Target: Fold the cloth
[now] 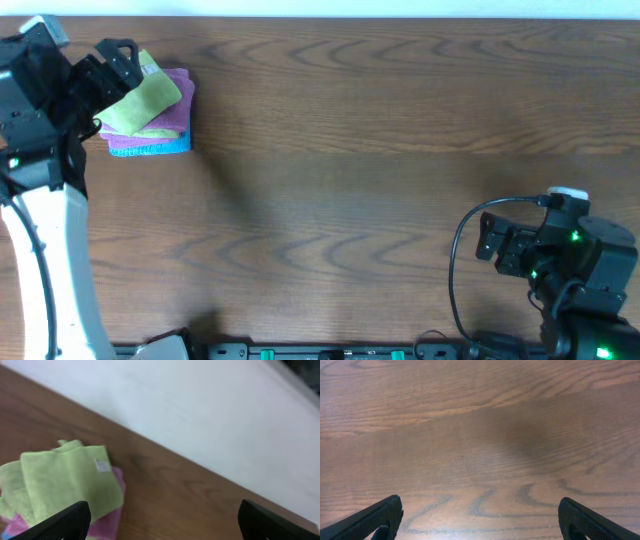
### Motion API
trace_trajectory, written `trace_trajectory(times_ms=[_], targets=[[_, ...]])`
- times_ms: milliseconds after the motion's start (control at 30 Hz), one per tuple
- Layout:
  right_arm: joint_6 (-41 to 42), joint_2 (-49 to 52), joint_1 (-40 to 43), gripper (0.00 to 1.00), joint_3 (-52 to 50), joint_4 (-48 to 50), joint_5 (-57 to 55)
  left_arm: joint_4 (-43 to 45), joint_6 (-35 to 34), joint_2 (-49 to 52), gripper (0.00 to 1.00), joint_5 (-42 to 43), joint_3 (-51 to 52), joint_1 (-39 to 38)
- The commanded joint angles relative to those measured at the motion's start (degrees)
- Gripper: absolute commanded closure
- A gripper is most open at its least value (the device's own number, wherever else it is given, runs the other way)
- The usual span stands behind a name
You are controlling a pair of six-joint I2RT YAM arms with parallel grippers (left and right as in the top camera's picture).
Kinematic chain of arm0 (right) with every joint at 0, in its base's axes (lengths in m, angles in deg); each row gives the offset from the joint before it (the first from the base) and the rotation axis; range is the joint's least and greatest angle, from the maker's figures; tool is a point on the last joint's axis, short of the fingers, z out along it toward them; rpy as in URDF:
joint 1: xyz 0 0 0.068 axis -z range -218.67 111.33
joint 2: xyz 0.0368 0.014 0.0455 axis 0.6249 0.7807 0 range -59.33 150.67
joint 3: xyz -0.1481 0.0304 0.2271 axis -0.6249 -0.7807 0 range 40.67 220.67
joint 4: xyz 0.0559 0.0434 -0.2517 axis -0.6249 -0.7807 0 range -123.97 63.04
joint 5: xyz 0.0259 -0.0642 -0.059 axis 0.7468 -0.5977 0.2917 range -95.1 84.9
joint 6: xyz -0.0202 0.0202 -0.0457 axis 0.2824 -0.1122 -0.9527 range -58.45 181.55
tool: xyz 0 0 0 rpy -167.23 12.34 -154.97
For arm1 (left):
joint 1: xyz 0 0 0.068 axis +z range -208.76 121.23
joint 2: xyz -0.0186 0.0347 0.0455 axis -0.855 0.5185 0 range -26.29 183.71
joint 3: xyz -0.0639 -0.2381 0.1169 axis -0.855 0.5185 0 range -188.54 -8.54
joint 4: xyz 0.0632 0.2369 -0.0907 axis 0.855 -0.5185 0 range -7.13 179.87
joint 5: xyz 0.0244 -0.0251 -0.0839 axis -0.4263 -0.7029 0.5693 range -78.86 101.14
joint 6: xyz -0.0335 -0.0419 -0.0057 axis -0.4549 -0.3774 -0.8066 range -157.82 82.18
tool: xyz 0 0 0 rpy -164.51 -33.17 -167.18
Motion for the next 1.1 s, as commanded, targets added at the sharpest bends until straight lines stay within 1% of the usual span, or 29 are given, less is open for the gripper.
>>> trace_trajectory(times_ms=[0,33,67,133,233,400,533,667,767,933,1000,1067], targets=[[0.70,0.00,0.46,0.01,-0.24,-0.02,-0.52,-2.64,-0.70,-1.77,0.01,2.67,-1.64,0.11],[0.70,0.00,0.46,0.01,-0.24,-0.02,-0.52,-4.17,-0.72,-2.14,0.04,2.75,-1.64,0.11],[0.70,0.00,0.46,0.01,-0.24,-0.02,-0.52,-5.66,-1.09,-2.56,0.05,2.75,-1.64,0.09],[0.70,0.00,0.46,0.01,-0.24,-0.02,-0.52,-10.05,-2.16,-3.45,0.05,3.52,-1.64,0.09],[0.70,0.00,0.46,0.01,-0.24,-0.02,-0.52,-16.74,-1.49,-5.31,0.05,5.53,-1.64,0.13],[0.70,0.00,0.46,0.01,-0.24,-0.02,-0.50,-24.39,3.96,-9.73,0.05,5.49,-1.64,0.07],[0.70,0.00,0.46,0.01,-0.24,-0.02,-0.52,-28.65,9.22,-14.82,0.05,2.56,-1.40,-0.09],[0.70,0.00,0.46,0.01,-0.24,-0.02,-0.52,-28.76,14.84,-21.49,0.05,-1.36,0.87,-1.66],[0.70,0.00,0.46,0.01,-0.24,-0.02,-0.52,-27.61,15.45,-27.10,0.05,-4.07,4.98,-2.62],[0.70,0.00,0.46,0.01,-0.24,-0.02,-0.52,-18.99,15.50,-39.10,0.05,-6.01,17.92,-2.64],[0.70,0.00,0.46,0.01,-0.24,-0.02,-0.52,-15.19,15.50,-45.55,0.05,-7.13,25.16,-2.64],[0.70,0.00,0.46,0.01,-0.24,-0.02,-0.52,-13.53,15.47,-50.99,0.04,-8.13,30.86,-2.64]])
